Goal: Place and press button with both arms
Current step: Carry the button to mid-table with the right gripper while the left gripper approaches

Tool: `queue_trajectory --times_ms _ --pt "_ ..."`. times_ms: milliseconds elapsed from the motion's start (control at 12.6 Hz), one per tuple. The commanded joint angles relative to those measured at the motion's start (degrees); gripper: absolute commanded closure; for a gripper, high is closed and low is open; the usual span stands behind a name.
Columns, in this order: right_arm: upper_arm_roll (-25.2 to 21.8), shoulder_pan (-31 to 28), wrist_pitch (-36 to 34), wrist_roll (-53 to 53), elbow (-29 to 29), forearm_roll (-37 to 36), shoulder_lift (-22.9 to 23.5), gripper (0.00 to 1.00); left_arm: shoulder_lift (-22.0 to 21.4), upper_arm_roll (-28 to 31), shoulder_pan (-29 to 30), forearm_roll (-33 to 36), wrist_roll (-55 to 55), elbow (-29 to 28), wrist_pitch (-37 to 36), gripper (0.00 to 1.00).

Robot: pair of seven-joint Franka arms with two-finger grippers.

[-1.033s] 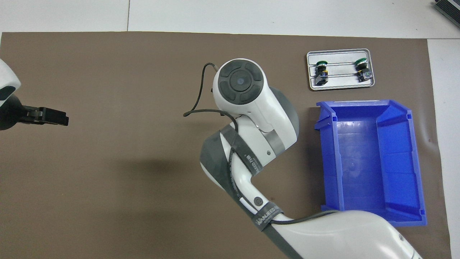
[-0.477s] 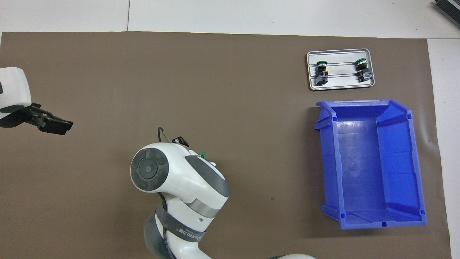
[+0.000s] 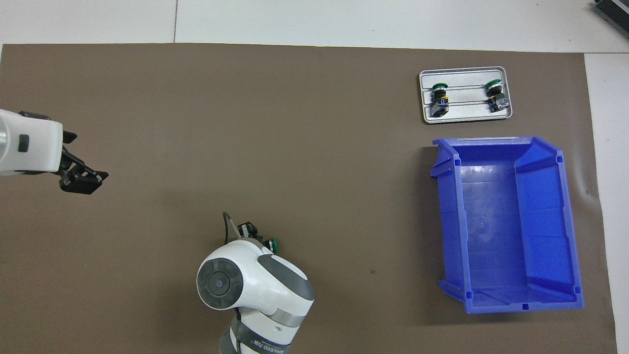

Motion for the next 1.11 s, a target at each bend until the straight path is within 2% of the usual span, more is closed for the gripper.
queue_trajectory --times_ms 0,79,159,318,556,715,795,1033 --pt "-0.08 0.41 -1.92 1.97 -4.11 -0.72 -3.89 1.00 -1.94 0.74 -2.75 -0.60 1.56 -3.80 2.30 0.00" --pt "-0.08 0.15 -2.99 1.97 -3.76 -0.29 -3.89 0.22 -1.94 0.74 -3.98 -0.60 1.56 -5.37 3.87 0.00" --pt "-0.08 -0.20 -3.61 1.79 -3.50 -0.02 -3.97 0.00 -1.85 0.74 -4.25 -0.60 1.56 -6.78 5.37 0.00" --pt "-0.08 -1.60 -3.79 0.92 -3.76 -0.02 -6.51 0.00 -1.06 0.74 -6.36 -0.60 1.73 -7.58 6.25 0.00" --pt "-0.08 -6.51 -6.94 -7.06 -4.11 0.24 -12.48 0.00 0.08 0.74 -9.95 -0.60 1.20 -9.41 7.75 0.01" --pt "0.01 -8.72 -9.75 -18.27 -4.28 3.92 -15.65 0.00 -0.88 0.74 -14.08 -0.60 1.03 -13.98 10.72 0.05" --pt "0.01 -10.21 -12.81 -28.26 -4.28 4.20 -17.06 0.00 -0.88 0.74 -16.36 -0.60 -0.36 -15.04 11.61 0.05" --pt "-0.08 -16.44 -18.10 -46.05 -4.81 9.12 -22.59 0.00 -0.88 0.74 -23.13 -0.60 -5.18 -18.03 14.07 0.00"
